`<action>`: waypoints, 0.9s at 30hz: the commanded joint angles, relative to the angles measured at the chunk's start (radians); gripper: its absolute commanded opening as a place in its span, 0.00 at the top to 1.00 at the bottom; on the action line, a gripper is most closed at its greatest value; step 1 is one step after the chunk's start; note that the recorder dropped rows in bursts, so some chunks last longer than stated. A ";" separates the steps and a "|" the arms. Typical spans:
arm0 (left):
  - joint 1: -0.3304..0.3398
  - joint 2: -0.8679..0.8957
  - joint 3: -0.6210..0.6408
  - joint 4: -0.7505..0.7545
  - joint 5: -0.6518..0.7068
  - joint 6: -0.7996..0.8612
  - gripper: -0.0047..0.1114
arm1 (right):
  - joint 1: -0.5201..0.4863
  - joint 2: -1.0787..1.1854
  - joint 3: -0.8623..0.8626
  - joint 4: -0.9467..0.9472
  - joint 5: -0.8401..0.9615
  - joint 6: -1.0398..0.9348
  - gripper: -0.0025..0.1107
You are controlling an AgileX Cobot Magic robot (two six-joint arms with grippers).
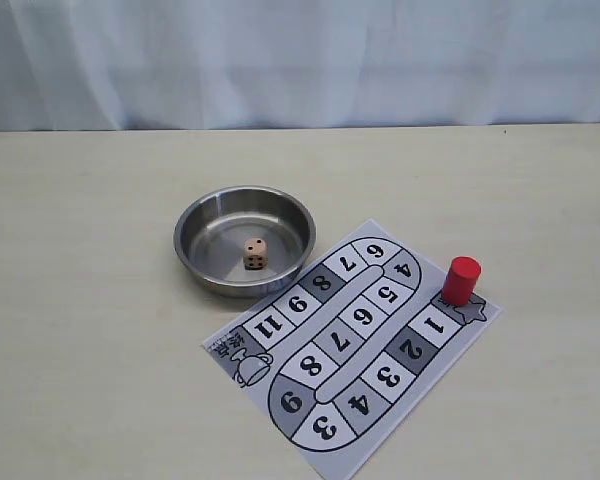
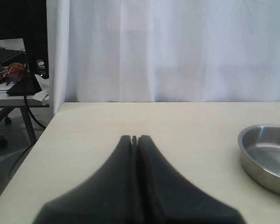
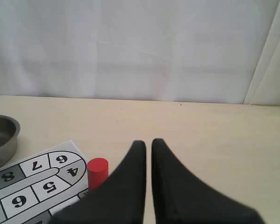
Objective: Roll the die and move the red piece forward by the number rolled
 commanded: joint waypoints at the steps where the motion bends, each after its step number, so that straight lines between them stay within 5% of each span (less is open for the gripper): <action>1: 0.000 -0.001 -0.005 -0.002 -0.013 0.000 0.96 | -0.007 -0.004 0.003 -0.002 0.001 0.005 0.94; 16: 0.000 -0.001 -0.005 -0.006 -0.013 0.000 0.96 | -0.007 -0.004 0.003 0.081 -0.211 0.005 0.94; 27: 0.000 -0.001 -0.005 -0.006 -0.013 0.000 0.96 | -0.007 0.011 -0.355 0.119 0.135 0.000 0.94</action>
